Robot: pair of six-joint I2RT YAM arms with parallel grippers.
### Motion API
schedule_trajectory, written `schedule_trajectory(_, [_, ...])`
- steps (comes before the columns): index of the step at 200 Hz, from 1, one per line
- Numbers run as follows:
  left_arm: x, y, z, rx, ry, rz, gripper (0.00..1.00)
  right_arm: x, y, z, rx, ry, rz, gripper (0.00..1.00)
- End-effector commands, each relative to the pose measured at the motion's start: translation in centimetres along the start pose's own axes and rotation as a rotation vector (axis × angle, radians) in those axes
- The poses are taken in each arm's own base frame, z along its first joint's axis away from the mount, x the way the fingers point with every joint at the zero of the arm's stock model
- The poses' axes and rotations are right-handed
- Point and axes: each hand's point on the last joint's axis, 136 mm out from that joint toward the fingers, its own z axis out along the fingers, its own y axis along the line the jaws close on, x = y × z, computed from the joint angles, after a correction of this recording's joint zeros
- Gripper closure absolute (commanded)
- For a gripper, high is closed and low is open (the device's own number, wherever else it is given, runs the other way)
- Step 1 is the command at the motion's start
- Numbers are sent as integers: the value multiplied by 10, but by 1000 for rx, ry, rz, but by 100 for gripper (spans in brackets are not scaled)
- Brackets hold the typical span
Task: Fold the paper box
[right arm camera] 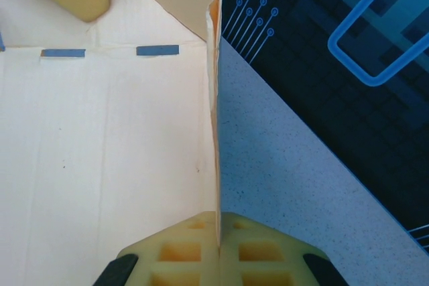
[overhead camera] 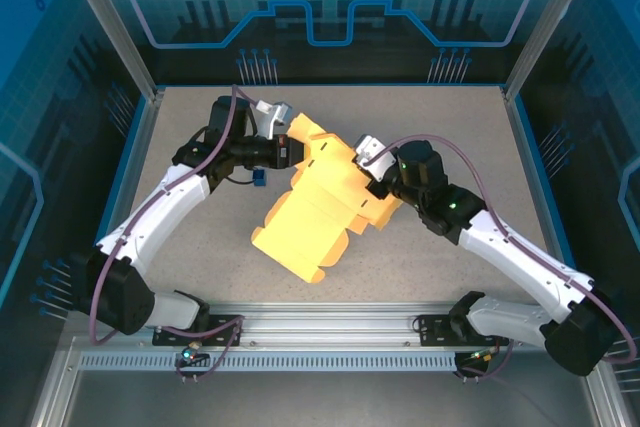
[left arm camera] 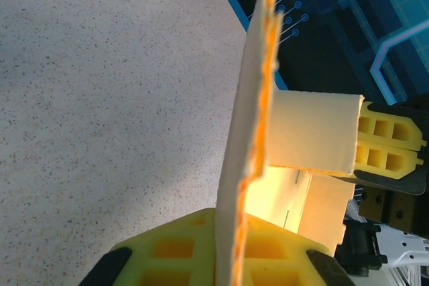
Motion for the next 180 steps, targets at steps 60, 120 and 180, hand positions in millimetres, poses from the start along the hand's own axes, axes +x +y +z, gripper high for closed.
schedule_trajectory(60, [-10, 43, -11, -210, -155, 31, 60, 35, 35, -6, -409, 123, 374, 100])
schedule_trajectory(120, [28, 58, -25, -308, -173, 0, 52, 96, 22, 29, -342, 357, 544, 100])
schedule_trajectory(180, [86, 24, 21, -224, -131, 99, 46, 132, -1, 58, -225, 483, 609, 100])
